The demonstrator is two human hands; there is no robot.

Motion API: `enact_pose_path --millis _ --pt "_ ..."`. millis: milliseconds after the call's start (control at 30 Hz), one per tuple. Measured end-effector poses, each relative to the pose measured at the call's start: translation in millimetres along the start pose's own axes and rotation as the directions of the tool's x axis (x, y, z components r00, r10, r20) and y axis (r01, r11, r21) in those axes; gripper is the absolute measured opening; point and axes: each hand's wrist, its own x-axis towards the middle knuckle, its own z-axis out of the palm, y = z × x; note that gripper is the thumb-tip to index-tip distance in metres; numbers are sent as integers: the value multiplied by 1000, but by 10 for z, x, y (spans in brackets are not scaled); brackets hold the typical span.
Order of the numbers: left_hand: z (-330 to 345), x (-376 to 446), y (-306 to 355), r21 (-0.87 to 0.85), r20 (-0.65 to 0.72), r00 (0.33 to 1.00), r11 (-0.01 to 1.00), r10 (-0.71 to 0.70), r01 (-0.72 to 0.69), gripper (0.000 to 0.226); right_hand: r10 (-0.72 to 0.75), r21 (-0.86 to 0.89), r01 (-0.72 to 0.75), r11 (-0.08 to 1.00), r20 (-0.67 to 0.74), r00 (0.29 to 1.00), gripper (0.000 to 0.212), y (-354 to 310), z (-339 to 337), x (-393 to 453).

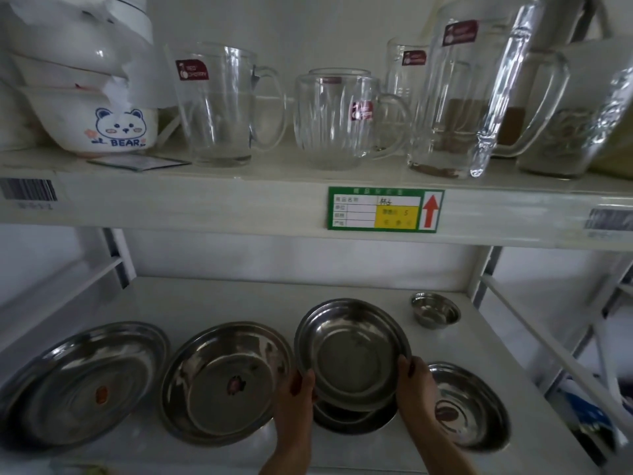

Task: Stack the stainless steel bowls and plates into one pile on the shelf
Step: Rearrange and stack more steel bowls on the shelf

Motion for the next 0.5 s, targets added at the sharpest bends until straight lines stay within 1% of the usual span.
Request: enact_pose_path --millis 100,200,300,367,433,500 --pt "-20 -112 -65 -6 -55 998 1000 26 -27 13 -11 -23 11 1000 5 1000 27 60 10 -39" --pt "-42 -176 -124 117 -127 986 989 105 -90 7 -21 -48 22 999 27 999 24 126 33 -58" --pt "-37 -249 -139 263 -174 964 952 203 -153 5 -27 -82 30 996 36 999 24 159 56 -69" --pt "-12 -319 -127 290 -193 950 939 245 -183 6 -34 -85 37 996 34 999 22 160 59 -75" --pt "7 -351 -139 316 -219 945 934 244 -168 5 -52 -96 54 994 25 998 21 153 57 -70" --pt "18 -350 -176 327 -259 943 938 207 -115 5 -71 -123 73 990 21 997 22 147 50 -59"
